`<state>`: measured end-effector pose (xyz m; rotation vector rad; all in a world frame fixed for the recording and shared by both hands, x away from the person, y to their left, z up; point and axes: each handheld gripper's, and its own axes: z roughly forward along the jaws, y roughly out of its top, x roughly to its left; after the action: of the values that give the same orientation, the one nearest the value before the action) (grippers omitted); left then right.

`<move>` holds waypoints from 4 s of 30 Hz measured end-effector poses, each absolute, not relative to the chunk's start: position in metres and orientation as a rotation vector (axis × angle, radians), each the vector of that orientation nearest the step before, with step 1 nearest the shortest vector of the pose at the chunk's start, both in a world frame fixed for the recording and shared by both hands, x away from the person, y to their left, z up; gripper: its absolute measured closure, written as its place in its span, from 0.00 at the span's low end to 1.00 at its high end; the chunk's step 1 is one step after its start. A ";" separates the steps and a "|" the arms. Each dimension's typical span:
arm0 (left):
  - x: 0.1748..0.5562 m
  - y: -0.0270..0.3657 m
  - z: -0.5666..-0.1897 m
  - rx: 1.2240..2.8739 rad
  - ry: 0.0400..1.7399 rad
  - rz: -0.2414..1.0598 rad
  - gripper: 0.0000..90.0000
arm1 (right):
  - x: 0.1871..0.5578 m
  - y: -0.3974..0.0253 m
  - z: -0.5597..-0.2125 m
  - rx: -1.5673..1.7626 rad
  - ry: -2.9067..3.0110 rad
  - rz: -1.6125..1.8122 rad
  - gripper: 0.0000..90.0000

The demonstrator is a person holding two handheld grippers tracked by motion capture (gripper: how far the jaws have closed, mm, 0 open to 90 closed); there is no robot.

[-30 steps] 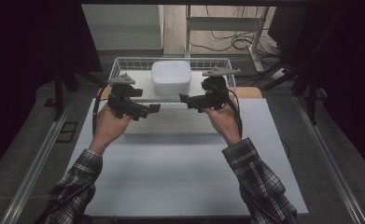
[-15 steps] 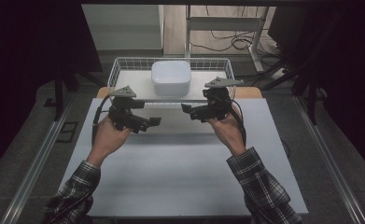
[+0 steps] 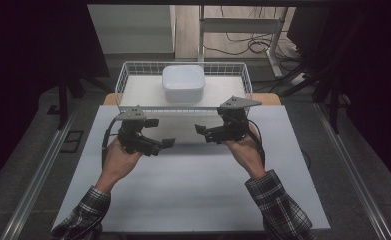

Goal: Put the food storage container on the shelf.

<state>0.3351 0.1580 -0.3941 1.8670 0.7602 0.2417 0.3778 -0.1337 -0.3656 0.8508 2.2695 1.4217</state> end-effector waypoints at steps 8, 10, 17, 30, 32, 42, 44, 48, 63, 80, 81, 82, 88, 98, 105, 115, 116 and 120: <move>0.322 0.156 -0.412 1.879 0.758 0.262 0.04 | 0.366 -0.139 -0.382 0.832 2.275 1.410 0.00; 0.320 0.155 -0.417 1.880 0.754 0.252 0.04 | 0.362 -0.141 -0.386 0.831 2.275 1.414 0.00; 0.310 0.153 -0.433 1.880 0.733 0.206 0.05 | 0.352 -0.146 -0.402 0.844 2.315 1.407 0.01; 0.292 0.155 -0.465 1.888 0.752 0.195 0.04 | 0.335 -0.147 -0.430 0.828 2.347 1.366 0.01; 0.289 0.155 -0.470 1.888 0.757 0.198 0.04 | 0.332 -0.147 -0.433 0.820 2.353 1.354 0.01; 0.282 0.152 -0.480 1.905 0.760 0.232 0.05 | 0.319 -0.152 -0.447 0.798 2.359 1.315 0.01; 0.280 0.153 -0.482 1.906 0.762 0.233 0.05 | 0.317 -0.155 -0.449 0.802 2.360 1.311 0.01; 0.276 0.156 -0.486 1.900 0.779 0.229 0.05 | 0.313 -0.161 -0.452 0.810 2.358 1.309 0.01; 0.257 0.174 -0.501 1.923 0.838 0.250 0.05 | 0.298 -0.182 -0.461 0.826 2.360 1.287 0.00; 0.232 0.209 -0.510 1.913 0.940 0.290 0.05 | 0.278 -0.218 -0.468 0.891 2.312 1.244 0.00; 0.231 0.210 -0.511 1.912 0.944 0.292 0.05 | 0.278 -0.220 -0.468 0.893 2.307 1.244 0.00; 0.229 0.211 -0.511 1.913 0.949 0.295 0.05 | 0.277 -0.222 -0.468 0.900 2.304 1.241 0.00; 0.223 0.221 -0.515 1.918 0.978 0.317 0.05 | 0.271 -0.234 -0.472 0.935 2.288 1.219 0.00; 0.213 0.241 -0.521 1.905 1.047 0.343 0.05 | 0.261 -0.251 -0.476 0.975 2.261 1.172 0.00; 0.207 0.253 -0.523 1.898 1.086 0.363 0.05 | 0.256 -0.262 -0.481 1.009 2.246 1.134 0.00; 0.205 0.262 -0.529 1.893 1.132 0.344 0.05 | 0.247 -0.276 -0.492 1.078 2.254 1.081 0.00; 0.205 0.263 -0.529 1.889 1.132 0.343 0.05 | 0.246 -0.277 -0.493 1.085 2.256 1.074 0.00; 0.205 0.263 -0.530 1.885 1.139 0.331 0.05 | 0.243 -0.282 -0.498 1.112 2.268 1.046 0.00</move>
<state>0.2054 0.2633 -0.5299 1.8851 1.1385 0.3314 0.2426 -0.2823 -0.4984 1.1122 2.2677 1.0463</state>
